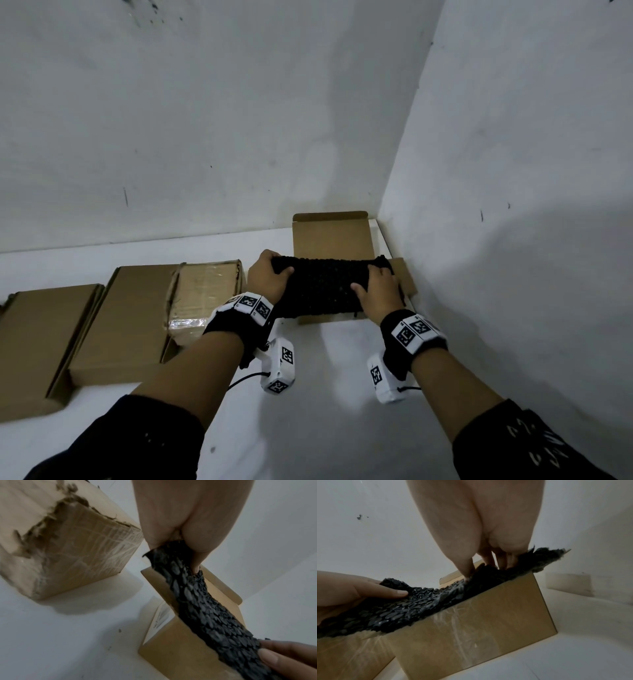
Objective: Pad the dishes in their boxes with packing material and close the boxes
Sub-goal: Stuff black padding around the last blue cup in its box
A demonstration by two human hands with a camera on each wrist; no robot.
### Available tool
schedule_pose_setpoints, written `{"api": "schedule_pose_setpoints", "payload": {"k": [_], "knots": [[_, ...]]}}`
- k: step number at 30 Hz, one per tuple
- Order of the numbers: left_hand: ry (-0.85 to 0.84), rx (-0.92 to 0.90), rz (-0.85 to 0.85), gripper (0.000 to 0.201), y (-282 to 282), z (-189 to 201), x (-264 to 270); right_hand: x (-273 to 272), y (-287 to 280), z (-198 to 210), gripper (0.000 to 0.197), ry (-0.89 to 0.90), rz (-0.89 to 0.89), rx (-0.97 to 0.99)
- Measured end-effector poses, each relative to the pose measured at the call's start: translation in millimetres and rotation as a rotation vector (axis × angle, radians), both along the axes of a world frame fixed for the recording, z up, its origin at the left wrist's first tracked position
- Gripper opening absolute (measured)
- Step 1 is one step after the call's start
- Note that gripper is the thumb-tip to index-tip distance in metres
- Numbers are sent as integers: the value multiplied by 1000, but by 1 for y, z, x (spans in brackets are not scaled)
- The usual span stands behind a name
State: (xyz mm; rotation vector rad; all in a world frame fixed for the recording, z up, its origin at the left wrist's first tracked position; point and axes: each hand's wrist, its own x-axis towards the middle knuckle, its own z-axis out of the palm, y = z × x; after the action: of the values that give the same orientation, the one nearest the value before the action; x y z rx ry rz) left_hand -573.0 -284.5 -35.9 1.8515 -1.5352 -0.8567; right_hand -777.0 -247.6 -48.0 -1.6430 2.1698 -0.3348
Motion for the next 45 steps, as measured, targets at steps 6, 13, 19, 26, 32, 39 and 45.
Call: {"api": "schedule_pose_setpoints", "payload": {"k": [6,13,19,26,32,39,45], "knots": [[-91,-16,-145,43,-8,-5,-2,-13,-11,0,47,-89,101,73],[-171,17,-218,46,-12,-17,-1,-31,-12,-2,50,207,208,-40],[-179,31,-206,47,-13,-22,2,-3,-8,-17,47,101,197,94],[-187,36,-227,45,-13,-23,1,-29,-21,-3,46,1,214,64],[-192,28,-239,45,-14,-21,-1,-20,-6,-6,52,27,193,11],[-105,-82,-171,51,-4,-18,-2,-19,-17,-3,62,-74,217,265],[-184,-183,-293,49,-3,-15,-3,-37,-22,5,59,2,376,128]]}}
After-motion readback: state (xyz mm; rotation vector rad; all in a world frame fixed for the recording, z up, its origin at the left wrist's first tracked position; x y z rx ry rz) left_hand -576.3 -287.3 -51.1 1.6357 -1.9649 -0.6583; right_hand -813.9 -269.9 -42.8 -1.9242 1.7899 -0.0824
